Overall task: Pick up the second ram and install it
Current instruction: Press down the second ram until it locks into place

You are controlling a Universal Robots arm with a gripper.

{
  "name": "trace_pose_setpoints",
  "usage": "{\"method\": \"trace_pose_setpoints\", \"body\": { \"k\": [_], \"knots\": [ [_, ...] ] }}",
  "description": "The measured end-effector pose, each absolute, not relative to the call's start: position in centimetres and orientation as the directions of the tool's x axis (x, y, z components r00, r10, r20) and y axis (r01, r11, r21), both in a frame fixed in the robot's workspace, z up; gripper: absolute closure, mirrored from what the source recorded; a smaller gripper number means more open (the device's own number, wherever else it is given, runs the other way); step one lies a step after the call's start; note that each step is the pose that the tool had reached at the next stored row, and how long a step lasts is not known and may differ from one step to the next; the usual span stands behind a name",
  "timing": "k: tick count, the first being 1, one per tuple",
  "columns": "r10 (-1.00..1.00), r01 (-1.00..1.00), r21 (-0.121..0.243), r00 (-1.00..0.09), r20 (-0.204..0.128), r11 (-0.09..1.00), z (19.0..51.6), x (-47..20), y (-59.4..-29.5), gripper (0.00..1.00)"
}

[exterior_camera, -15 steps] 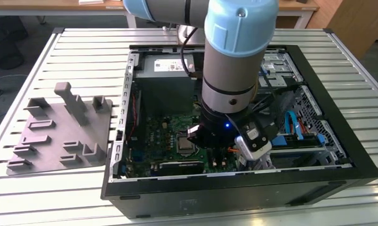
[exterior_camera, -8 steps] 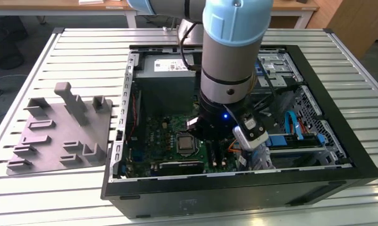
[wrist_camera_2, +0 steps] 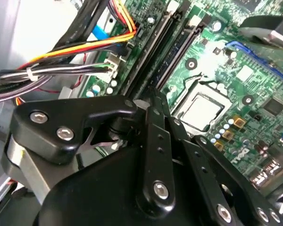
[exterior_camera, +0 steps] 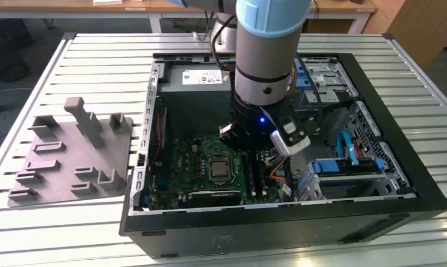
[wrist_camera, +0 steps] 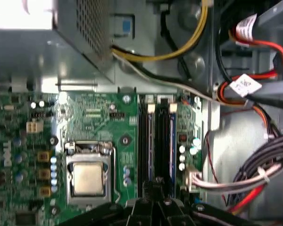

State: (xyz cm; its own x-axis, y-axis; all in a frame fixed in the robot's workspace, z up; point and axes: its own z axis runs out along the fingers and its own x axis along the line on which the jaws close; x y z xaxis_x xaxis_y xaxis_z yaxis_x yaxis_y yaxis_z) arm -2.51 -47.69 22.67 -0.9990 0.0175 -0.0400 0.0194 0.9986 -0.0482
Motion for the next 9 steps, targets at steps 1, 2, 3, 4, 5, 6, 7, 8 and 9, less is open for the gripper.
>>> {"method": "trace_pose_setpoints", "body": {
  "k": [1, 2, 3, 4, 5, 6, 7, 8, 9],
  "knots": [
    [0.017, 0.019, -0.048, -0.999, -0.04, 0.999, 23.0, -2.5, -47.7, 0.9],
    [0.017, 0.019, -0.048, -0.999, -0.041, 0.999, 23.4, -2.5, -47.7, 0.9],
    [0.017, 0.019, -0.048, -0.999, -0.041, 0.999, 23.8, -2.5, -47.7, 0.9],
    [0.017, 0.019, -0.048, -0.999, -0.041, 0.999, 24.3, -2.5, -47.7, 0.9],
    [0.017, 0.019, -0.048, -0.999, -0.041, 0.999, 24.7, -2.5, -47.7, 0.9],
    [0.017, 0.019, -0.048, -0.999, -0.041, 0.999, 25.2, -2.5, -47.7, 0.9],
    [0.017, 0.019, -0.048, -0.999, -0.041, 0.999, 25.6, -2.5, -47.7, 0.9],
    [0.017, 0.019, -0.048, -0.999, -0.041, 0.999, 25.7, -2.5, -47.7, 0.9],
    [0.017, 0.019, -0.048, -0.999, -0.041, 0.999, 25.7, -2.5, -47.7, 0.9]
  ]
}}
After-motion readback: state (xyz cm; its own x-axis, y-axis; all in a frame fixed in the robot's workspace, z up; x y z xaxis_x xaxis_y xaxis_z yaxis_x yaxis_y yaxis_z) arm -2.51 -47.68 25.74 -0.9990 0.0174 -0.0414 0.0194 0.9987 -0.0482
